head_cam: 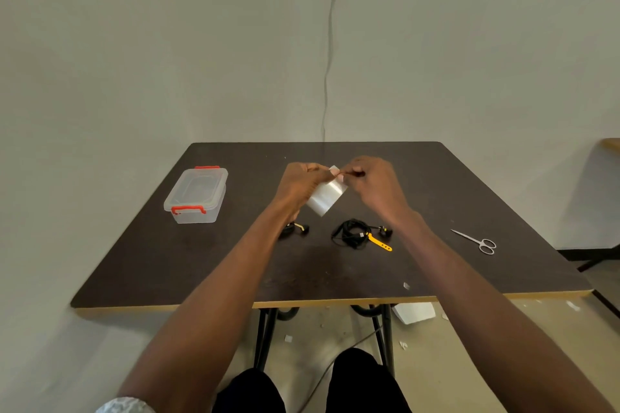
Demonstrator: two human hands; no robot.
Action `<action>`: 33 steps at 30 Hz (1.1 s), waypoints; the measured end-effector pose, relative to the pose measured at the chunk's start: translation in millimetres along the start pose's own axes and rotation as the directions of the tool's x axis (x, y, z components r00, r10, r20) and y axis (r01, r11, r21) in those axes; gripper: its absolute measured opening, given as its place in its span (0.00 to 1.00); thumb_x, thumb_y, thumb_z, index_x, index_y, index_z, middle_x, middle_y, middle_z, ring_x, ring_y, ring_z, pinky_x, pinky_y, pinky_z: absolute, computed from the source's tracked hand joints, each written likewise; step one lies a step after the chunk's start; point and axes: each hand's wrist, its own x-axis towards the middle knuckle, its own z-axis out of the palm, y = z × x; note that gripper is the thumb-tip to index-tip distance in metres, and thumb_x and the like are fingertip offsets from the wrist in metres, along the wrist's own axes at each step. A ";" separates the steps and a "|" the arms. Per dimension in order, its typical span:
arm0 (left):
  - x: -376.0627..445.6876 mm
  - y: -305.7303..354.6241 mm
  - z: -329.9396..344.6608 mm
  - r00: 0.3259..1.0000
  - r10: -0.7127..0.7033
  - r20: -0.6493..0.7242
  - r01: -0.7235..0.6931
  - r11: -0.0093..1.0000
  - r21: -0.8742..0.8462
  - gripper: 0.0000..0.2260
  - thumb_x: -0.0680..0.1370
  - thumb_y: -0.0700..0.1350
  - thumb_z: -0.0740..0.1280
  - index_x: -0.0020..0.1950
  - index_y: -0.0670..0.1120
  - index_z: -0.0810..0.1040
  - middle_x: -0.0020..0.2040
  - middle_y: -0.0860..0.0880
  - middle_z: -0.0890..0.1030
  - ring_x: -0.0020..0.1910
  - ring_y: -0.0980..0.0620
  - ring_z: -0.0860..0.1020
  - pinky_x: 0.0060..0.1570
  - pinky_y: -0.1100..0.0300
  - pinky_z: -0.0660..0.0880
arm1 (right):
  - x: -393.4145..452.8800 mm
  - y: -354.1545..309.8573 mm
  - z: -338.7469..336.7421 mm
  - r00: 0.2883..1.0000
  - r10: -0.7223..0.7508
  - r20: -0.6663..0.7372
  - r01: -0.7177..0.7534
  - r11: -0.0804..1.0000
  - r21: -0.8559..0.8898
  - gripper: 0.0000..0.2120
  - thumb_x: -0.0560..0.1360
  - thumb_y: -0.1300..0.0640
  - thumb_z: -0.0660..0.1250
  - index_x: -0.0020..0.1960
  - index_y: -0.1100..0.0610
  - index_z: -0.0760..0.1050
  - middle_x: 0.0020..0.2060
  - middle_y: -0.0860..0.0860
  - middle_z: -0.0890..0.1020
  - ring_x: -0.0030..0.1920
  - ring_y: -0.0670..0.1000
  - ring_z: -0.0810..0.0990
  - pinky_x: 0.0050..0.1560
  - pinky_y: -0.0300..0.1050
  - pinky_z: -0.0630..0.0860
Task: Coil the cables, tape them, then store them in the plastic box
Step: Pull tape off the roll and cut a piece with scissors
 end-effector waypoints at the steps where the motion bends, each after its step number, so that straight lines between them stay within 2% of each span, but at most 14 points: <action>1: 0.0 1.1 -0.5 1.000 0.005 0.005 -0.005 1.000 0.015 0.12 0.71 0.51 0.75 0.44 0.42 0.85 0.45 0.40 0.84 0.41 0.51 0.78 0.45 0.56 0.73 | 0.9 -0.1 0.1 1.000 -0.002 -0.010 0.001 1.000 -0.015 0.04 0.73 0.61 0.71 0.42 0.61 0.84 0.35 0.49 0.80 0.36 0.46 0.74 0.36 0.30 0.64; 5: -1.3 4.0 0.7 1.000 0.014 0.012 -0.014 0.999 0.050 0.08 0.72 0.50 0.74 0.42 0.45 0.86 0.41 0.48 0.85 0.44 0.54 0.79 0.47 0.60 0.73 | 2.5 -1.4 6.5 1.000 0.017 -0.006 -0.017 0.994 -0.111 0.07 0.75 0.62 0.67 0.40 0.62 0.82 0.37 0.51 0.80 0.39 0.51 0.76 0.38 0.43 0.68; 8: -2.6 3.3 -1.0 1.000 0.003 0.014 -0.004 0.998 0.056 0.07 0.73 0.49 0.74 0.41 0.46 0.86 0.39 0.51 0.85 0.42 0.55 0.80 0.45 0.61 0.74 | 0.7 -2.1 9.0 1.000 0.017 0.006 -0.016 0.990 -0.139 0.07 0.76 0.62 0.66 0.41 0.60 0.82 0.36 0.46 0.77 0.38 0.48 0.74 0.38 0.41 0.64; 11: -0.7 -2.5 -6.3 0.999 -0.037 0.027 0.036 0.999 0.029 0.14 0.75 0.50 0.71 0.46 0.38 0.84 0.42 0.42 0.84 0.39 0.51 0.79 0.43 0.57 0.75 | -0.3 -4.0 6.1 0.996 0.073 0.061 -0.067 0.994 -0.083 0.07 0.75 0.56 0.70 0.39 0.57 0.81 0.36 0.47 0.78 0.37 0.47 0.75 0.36 0.40 0.66; 13: 0.4 -5.4 -8.4 0.998 -0.056 0.036 0.055 0.998 0.005 0.16 0.77 0.48 0.68 0.49 0.33 0.81 0.41 0.41 0.81 0.39 0.48 0.77 0.42 0.56 0.73 | -0.2 -6.8 3.8 0.992 0.091 0.083 -0.085 0.993 -0.077 0.08 0.73 0.54 0.73 0.37 0.56 0.80 0.37 0.49 0.80 0.38 0.47 0.76 0.37 0.40 0.68; 18: 1.6 -4.9 -8.2 0.997 -0.039 0.067 0.037 0.999 0.031 0.09 0.77 0.44 0.66 0.48 0.40 0.84 0.41 0.44 0.83 0.39 0.51 0.78 0.42 0.58 0.72 | -0.8 -10.5 1.9 0.993 0.107 0.047 -0.105 0.994 -0.041 0.07 0.72 0.58 0.72 0.38 0.61 0.82 0.33 0.54 0.81 0.35 0.51 0.76 0.33 0.38 0.66; 20: 2.3 -4.6 -9.2 0.997 -0.036 0.073 0.034 0.999 0.032 0.08 0.77 0.43 0.66 0.48 0.41 0.84 0.43 0.42 0.83 0.39 0.51 0.78 0.42 0.57 0.73 | -0.7 -11.4 3.0 0.994 0.106 0.032 -0.104 0.993 -0.046 0.07 0.72 0.61 0.70 0.38 0.64 0.81 0.32 0.57 0.81 0.35 0.55 0.76 0.33 0.39 0.66; 24: 3.0 -6.8 -11.2 0.996 -0.026 0.085 0.022 0.999 0.047 0.08 0.77 0.42 0.67 0.47 0.42 0.85 0.44 0.40 0.84 0.40 0.50 0.79 0.45 0.56 0.74 | -1.2 -13.4 0.5 0.991 0.128 0.032 -0.128 0.992 -0.007 0.05 0.72 0.62 0.69 0.39 0.60 0.83 0.29 0.42 0.78 0.31 0.43 0.74 0.30 0.29 0.65; 26: 3.4 -7.4 -11.7 0.996 -0.020 0.084 0.017 0.999 0.042 0.08 0.77 0.43 0.67 0.47 0.42 0.85 0.44 0.41 0.84 0.41 0.50 0.79 0.45 0.55 0.74 | -1.2 -13.9 0.9 0.994 0.108 0.034 -0.108 0.994 0.000 0.05 0.72 0.63 0.69 0.41 0.59 0.84 0.30 0.42 0.78 0.32 0.42 0.75 0.32 0.29 0.66; 30: 2.9 -7.0 -10.9 0.998 -0.012 0.063 0.011 1.000 0.016 0.08 0.78 0.45 0.67 0.45 0.44 0.85 0.43 0.43 0.84 0.41 0.51 0.78 0.45 0.56 0.74 | -2.9 -11.8 9.5 0.999 0.049 0.024 -0.049 0.999 0.002 0.04 0.72 0.59 0.72 0.44 0.59 0.84 0.39 0.49 0.80 0.39 0.48 0.76 0.40 0.40 0.69; 33: 2.2 -5.2 -10.4 0.998 -0.021 0.057 0.021 1.000 0.011 0.08 0.78 0.44 0.67 0.45 0.45 0.85 0.44 0.42 0.84 0.41 0.50 0.79 0.45 0.56 0.74 | -5.5 -8.7 16.3 0.999 0.046 -0.010 -0.046 0.998 0.032 0.05 0.71 0.59 0.74 0.45 0.59 0.84 0.41 0.50 0.79 0.40 0.48 0.76 0.40 0.37 0.69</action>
